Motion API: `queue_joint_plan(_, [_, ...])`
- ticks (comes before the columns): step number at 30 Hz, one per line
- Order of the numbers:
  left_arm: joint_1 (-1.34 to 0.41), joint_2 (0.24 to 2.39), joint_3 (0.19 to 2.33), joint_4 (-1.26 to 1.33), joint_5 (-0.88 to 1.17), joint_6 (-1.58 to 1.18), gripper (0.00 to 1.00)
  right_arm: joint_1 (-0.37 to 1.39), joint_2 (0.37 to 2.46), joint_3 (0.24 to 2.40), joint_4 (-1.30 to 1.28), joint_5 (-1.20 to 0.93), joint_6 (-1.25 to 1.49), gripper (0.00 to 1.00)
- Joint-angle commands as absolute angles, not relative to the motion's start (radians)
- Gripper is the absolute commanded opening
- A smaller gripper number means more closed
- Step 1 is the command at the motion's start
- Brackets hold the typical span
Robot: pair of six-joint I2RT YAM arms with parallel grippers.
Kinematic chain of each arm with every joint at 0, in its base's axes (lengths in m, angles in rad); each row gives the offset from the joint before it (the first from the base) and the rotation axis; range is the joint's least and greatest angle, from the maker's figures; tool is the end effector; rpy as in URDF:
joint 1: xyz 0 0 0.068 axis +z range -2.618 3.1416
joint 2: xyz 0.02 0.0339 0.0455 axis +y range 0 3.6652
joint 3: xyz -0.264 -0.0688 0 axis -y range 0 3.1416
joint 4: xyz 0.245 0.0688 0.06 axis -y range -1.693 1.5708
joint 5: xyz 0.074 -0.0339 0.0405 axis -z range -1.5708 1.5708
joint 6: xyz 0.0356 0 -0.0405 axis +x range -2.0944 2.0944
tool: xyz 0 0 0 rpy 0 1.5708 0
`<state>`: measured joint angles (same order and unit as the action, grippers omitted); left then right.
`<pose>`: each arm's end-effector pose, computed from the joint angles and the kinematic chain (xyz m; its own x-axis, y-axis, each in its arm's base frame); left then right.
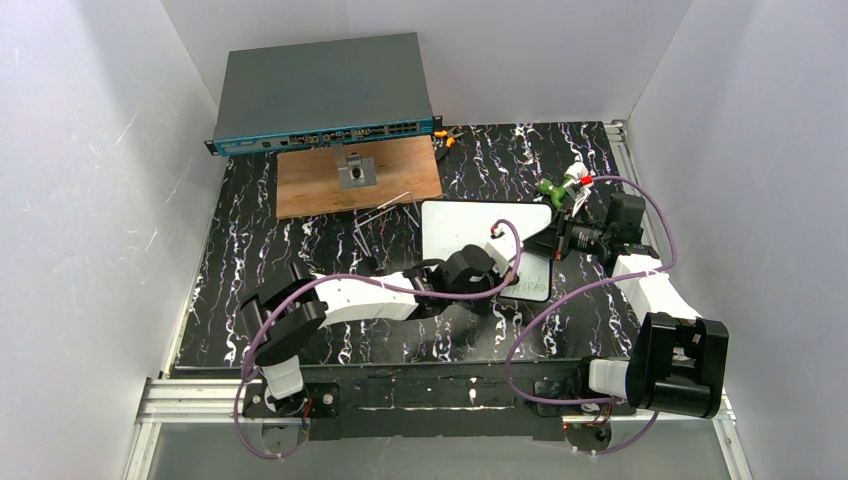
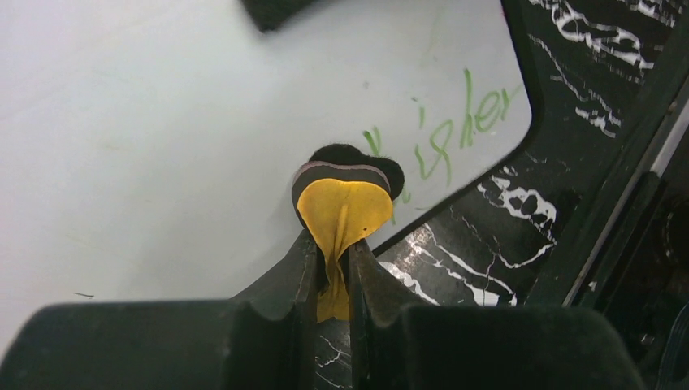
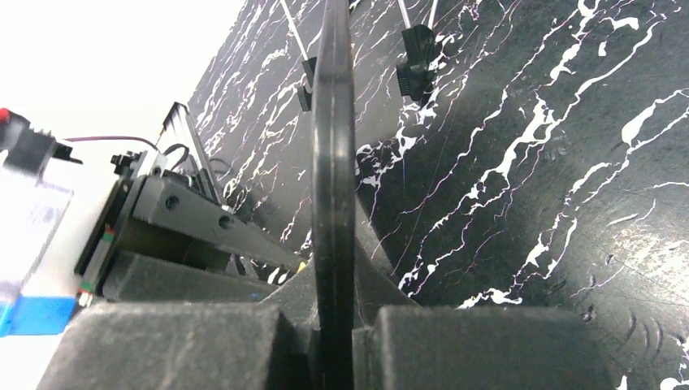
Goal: Erase the whiteboard
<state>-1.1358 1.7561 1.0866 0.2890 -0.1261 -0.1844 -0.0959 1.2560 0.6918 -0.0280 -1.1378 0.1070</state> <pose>0.1724 -0.3604 0.2274 -0.3098 0.2350 -0.9213 0.8073 0.5768 -0.1243 0.2531 0.0081 0.2346 -0.6282 0.1054 -0.7709 -0.6461 0.4813 0.5924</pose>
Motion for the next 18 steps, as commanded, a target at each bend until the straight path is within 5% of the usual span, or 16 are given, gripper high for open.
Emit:
queue_joint_plan(1, [-1.178, 1.788, 1.086, 0.235, -0.100, -0.058, 0.00, -0.081, 1.237, 0.709, -0.046, -1.193, 0.110, 0.01])
queue_joint_plan(18, [-1.184, 1.806, 1.193, 0.168, -0.262, 0.009, 0.00, -0.082, 1.229, 0.709, -0.048, -1.194, 0.110, 0.01])
